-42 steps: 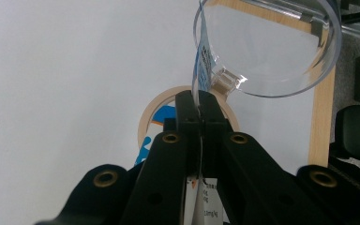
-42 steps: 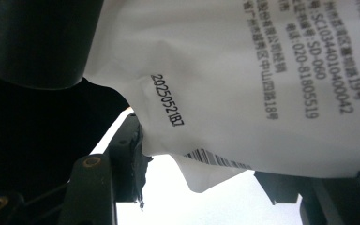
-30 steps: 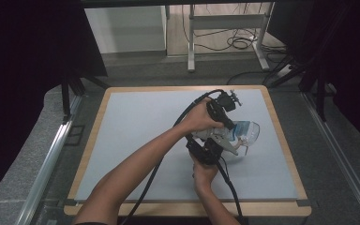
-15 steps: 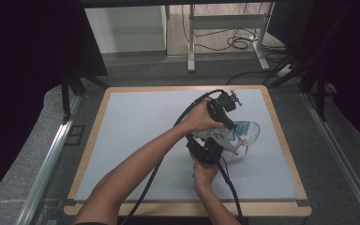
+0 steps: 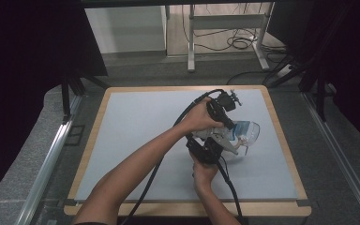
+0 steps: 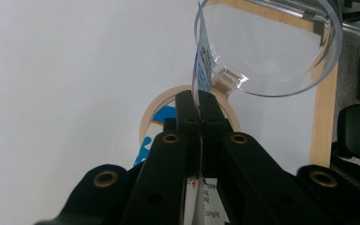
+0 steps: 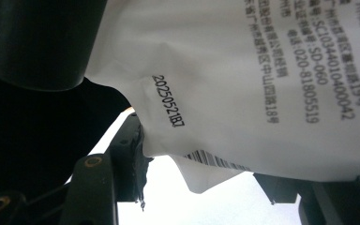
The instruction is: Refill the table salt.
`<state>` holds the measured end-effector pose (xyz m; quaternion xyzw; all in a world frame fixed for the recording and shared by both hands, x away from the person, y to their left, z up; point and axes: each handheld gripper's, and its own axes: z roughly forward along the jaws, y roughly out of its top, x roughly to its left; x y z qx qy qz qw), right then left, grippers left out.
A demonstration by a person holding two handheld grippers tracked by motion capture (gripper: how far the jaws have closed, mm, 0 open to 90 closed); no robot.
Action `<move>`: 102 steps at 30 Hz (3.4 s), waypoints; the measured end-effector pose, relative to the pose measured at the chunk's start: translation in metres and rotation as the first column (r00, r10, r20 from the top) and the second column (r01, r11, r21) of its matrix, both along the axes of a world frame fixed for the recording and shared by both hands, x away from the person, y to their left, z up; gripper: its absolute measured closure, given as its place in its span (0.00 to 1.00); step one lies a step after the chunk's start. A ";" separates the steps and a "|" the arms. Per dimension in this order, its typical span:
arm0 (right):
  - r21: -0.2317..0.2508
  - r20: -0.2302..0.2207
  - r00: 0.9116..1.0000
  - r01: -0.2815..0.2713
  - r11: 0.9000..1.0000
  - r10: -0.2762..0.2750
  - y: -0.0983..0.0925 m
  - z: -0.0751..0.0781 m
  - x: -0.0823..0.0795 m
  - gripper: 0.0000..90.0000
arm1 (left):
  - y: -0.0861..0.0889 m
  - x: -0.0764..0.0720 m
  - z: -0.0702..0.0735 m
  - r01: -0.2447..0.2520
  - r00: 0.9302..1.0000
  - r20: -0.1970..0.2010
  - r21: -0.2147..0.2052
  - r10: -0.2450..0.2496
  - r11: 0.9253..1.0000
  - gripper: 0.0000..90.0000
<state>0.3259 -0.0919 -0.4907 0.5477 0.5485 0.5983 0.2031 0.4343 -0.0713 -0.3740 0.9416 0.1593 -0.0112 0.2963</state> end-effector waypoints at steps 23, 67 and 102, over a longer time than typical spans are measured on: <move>-0.004 0.008 1.000 0.000 1.000 0.000 0.002 0.001 -0.001 0.48 | 0.003 -0.001 0.001 0.000 1.000 0.002 0.001 0.000 1.000 1.00; 0.025 0.004 1.000 0.020 1.000 -0.020 0.001 0.002 -0.002 0.49 | 0.000 -0.003 0.002 0.006 1.000 0.004 -0.005 -0.006 1.000 1.00; 0.036 0.007 1.000 0.030 0.999 -0.031 -0.002 0.005 0.000 0.50 | -0.003 -0.003 0.003 0.010 1.000 0.003 -0.003 -0.010 1.000 1.00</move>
